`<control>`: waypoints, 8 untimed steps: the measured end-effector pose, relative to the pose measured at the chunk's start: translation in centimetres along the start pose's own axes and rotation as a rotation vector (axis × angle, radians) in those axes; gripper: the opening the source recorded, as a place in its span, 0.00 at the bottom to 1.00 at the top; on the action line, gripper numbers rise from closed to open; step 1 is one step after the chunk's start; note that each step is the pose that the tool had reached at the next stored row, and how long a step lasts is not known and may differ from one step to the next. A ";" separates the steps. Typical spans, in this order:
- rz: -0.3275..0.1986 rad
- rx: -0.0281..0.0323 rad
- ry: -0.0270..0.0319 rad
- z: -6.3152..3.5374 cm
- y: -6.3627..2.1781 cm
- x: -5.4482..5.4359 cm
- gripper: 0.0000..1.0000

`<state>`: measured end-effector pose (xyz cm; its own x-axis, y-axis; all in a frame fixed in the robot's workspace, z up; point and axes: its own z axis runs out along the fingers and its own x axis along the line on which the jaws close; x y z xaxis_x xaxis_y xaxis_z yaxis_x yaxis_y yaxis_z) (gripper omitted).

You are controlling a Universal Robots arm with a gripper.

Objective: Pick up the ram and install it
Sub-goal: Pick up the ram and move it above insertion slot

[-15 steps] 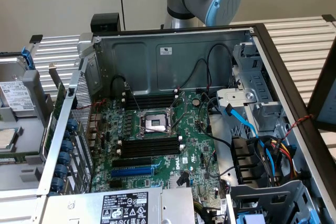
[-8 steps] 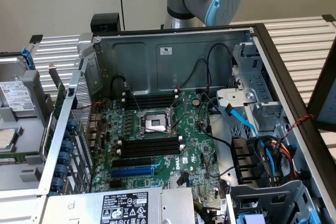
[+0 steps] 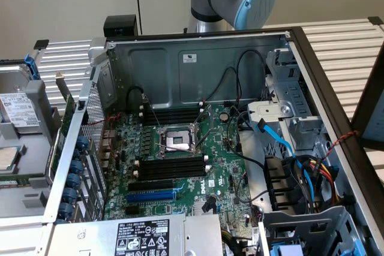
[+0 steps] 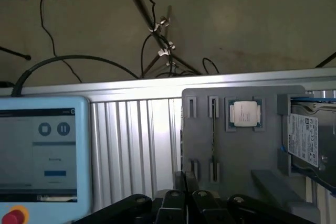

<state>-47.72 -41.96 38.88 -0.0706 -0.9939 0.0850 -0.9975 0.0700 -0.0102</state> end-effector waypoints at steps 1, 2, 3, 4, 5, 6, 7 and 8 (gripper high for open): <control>0.000 0.0000 0.0018 -0.19 0.00 0.0 0.12; 0.000 0.0002 0.0037 -0.39 -0.01 0.0 0.12; 0.000 0.0003 0.0054 -0.60 -0.01 0.1 0.12; 0.000 0.0005 0.0073 -0.82 -0.01 0.1 0.12; 0.000 0.0006 0.0093 -1.02 -0.01 0.1 0.12; 0.000 0.0008 0.0112 -1.19 -0.01 0.1 0.12; 0.000 0.0010 0.0134 -1.35 -0.01 0.1 0.12; 0.000 0.0011 0.0157 -1.50 -0.02 0.1 0.12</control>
<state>-47.72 -41.96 40.38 -0.0705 -0.9924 0.1006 -0.9975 0.0698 -0.0112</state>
